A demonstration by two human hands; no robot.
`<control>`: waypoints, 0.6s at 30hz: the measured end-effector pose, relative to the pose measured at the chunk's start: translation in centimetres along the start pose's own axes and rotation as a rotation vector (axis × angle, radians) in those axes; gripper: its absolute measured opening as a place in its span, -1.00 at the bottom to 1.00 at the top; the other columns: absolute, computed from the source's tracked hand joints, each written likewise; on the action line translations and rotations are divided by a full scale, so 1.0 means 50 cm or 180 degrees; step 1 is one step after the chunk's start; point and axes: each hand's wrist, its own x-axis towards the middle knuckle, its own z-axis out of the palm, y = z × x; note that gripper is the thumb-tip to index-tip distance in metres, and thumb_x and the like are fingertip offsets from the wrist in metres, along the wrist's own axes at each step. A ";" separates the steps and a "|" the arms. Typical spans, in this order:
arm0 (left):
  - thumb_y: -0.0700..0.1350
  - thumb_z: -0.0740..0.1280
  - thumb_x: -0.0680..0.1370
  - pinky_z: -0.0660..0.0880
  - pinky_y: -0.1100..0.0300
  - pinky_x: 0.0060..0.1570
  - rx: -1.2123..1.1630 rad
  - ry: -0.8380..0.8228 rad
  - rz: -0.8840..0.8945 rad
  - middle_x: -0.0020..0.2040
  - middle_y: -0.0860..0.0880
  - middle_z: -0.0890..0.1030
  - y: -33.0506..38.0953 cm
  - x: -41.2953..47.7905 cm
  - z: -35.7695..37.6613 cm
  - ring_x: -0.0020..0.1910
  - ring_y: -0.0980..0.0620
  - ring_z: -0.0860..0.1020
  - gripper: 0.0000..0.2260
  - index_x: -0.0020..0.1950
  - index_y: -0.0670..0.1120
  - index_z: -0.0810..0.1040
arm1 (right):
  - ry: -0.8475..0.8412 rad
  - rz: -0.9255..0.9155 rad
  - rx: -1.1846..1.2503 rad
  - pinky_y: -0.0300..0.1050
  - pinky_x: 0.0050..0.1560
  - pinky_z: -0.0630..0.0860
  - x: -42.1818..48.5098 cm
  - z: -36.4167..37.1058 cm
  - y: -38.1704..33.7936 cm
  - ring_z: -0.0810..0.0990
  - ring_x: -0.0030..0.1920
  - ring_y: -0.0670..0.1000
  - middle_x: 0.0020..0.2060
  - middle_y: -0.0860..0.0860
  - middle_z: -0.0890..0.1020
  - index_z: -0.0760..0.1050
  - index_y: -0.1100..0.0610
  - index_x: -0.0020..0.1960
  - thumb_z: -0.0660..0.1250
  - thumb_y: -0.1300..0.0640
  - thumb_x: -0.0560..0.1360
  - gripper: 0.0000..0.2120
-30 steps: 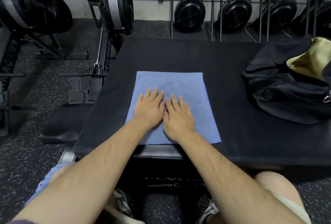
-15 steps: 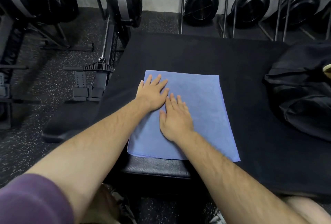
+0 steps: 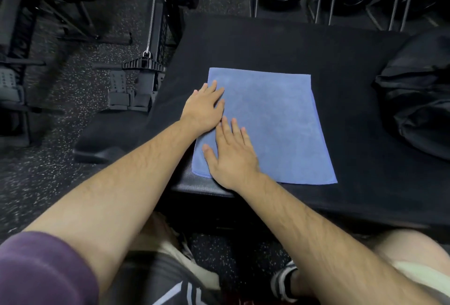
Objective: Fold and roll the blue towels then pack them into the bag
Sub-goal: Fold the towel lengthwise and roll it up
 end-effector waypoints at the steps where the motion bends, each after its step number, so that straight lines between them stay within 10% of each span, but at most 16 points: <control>1: -0.01 0.03 0.70 0.12 -0.17 0.54 -0.0034 0.0041 0.0010 0.54 -0.06 0.33 -0.008 -0.017 -0.002 0.57 -0.16 0.20 -0.62 0.45 -0.07 0.39 | 0.0002 -0.0020 -0.0001 0.04 0.60 -0.30 -0.009 0.003 -0.008 -0.27 0.63 0.06 0.65 0.07 -0.15 -0.14 0.21 0.66 -0.13 -0.21 0.69 -0.30; 6: -0.05 0.07 0.71 0.04 -0.07 0.59 -0.0234 0.0154 -0.0094 0.61 -0.03 0.26 -0.025 -0.108 -0.011 0.62 -0.08 0.12 -0.61 0.53 -0.05 0.38 | 0.0085 -0.0238 -0.0121 0.10 0.58 0.05 -0.063 -0.001 -0.045 0.02 0.62 0.18 0.62 0.08 0.14 0.15 0.17 0.63 0.05 -0.32 0.62 -0.24; 8: -0.08 0.13 0.69 0.08 0.02 0.58 -0.0601 0.0359 -0.0238 0.57 0.00 0.34 -0.026 -0.144 -0.013 0.61 0.00 0.18 -0.63 0.49 -0.03 0.46 | 0.0570 -0.0437 -0.0341 0.06 0.14 0.43 -0.078 -0.007 -0.059 0.42 0.30 0.21 0.27 0.08 0.52 0.56 0.13 0.32 0.28 -0.26 0.55 -0.45; 12: -0.14 0.23 0.63 0.35 0.14 0.43 -0.1322 0.0795 -0.0510 0.36 0.06 0.59 -0.019 -0.199 -0.016 0.47 0.11 0.40 -0.72 0.27 -0.03 0.64 | 0.0883 -0.0428 -0.0540 -0.16 -0.40 0.17 -0.095 -0.019 -0.095 0.53 -0.32 0.12 -0.34 0.05 0.51 0.64 0.14 -0.31 0.66 0.10 0.18 -0.76; 18: -0.21 0.25 0.53 0.44 0.35 -0.16 -0.1735 0.1459 -0.0933 -0.22 0.06 0.64 0.000 -0.243 -0.044 -0.16 0.07 0.55 -0.81 -0.09 -0.07 0.67 | 0.0464 -0.0473 -0.0834 -0.02 -0.21 0.30 -0.095 -0.035 -0.109 0.55 0.08 0.17 0.09 0.12 0.55 0.41 0.19 0.24 0.28 0.29 0.55 -0.73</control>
